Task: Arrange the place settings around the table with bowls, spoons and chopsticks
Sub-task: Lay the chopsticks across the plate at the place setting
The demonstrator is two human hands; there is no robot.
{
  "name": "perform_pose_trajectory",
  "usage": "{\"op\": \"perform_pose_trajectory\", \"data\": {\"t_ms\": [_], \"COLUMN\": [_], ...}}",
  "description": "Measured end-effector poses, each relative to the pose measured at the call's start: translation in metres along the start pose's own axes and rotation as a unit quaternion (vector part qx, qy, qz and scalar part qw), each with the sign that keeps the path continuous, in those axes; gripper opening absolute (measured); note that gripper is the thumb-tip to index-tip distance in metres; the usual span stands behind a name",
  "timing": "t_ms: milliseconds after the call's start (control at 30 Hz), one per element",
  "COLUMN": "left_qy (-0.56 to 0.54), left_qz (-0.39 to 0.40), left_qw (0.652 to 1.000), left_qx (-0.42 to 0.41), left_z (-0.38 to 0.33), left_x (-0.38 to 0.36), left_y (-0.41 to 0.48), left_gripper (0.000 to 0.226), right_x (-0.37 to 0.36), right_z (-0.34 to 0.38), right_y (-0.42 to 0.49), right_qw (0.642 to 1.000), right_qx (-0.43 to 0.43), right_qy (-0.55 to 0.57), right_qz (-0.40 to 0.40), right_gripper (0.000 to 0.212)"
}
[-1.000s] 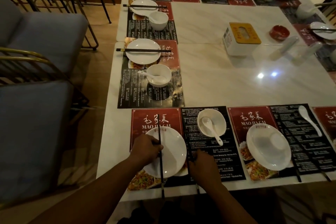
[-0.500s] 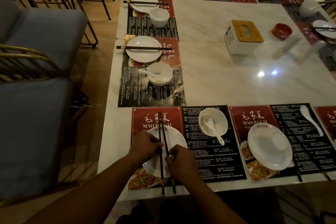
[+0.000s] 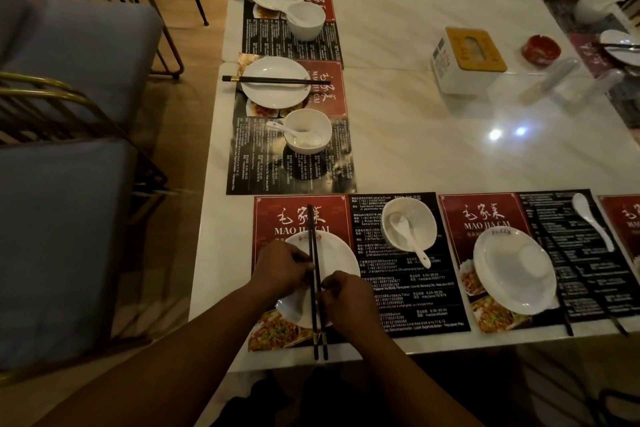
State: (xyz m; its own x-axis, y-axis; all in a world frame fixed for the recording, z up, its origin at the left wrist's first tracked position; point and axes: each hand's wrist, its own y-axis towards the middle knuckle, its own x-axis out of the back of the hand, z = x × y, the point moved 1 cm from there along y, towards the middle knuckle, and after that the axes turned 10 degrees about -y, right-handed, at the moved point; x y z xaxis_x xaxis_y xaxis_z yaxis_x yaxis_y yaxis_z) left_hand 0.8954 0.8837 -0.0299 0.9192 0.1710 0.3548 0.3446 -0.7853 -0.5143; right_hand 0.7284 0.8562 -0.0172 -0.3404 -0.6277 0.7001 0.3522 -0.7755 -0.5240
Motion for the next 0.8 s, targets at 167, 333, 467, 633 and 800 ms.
{"op": "perform_pose_trajectory", "data": {"t_ms": [167,333,467,633,800], "left_qy": [0.016,0.013,-0.003,-0.001,0.008], "left_qz": [0.002,-0.002,-0.006,-0.003,-0.004], "left_qw": [1.0,1.0,1.0,1.0,1.0], "left_qx": [-0.003,-0.004,0.004,0.005,0.003], "left_z": [0.0028,0.0018,0.0024,0.0028,0.0012], "left_x": [-0.0021,-0.0042,-0.0039,-0.004,-0.0036], "left_y": [0.0013,0.0016,0.0011,0.0012,-0.0008], "left_gripper": [0.012,0.013,0.013,0.013,0.014], "right_x": [-0.0021,-0.0025,-0.0024,-0.0018,-0.0018], "right_z": [0.0004,-0.0006,-0.0006,-0.0001,-0.0008], "right_y": [0.0002,0.0019,0.0031,0.0024,0.0009], "right_qw": [1.0,1.0,1.0,1.0,0.999], "right_qx": [0.006,0.006,0.009,0.017,0.022], "right_qy": [-0.01,-0.019,-0.023,-0.024,-0.032], "right_qz": [-0.002,-0.002,0.0,0.002,0.002], "right_gripper": [0.021,0.021,0.021,0.022,0.022]}}
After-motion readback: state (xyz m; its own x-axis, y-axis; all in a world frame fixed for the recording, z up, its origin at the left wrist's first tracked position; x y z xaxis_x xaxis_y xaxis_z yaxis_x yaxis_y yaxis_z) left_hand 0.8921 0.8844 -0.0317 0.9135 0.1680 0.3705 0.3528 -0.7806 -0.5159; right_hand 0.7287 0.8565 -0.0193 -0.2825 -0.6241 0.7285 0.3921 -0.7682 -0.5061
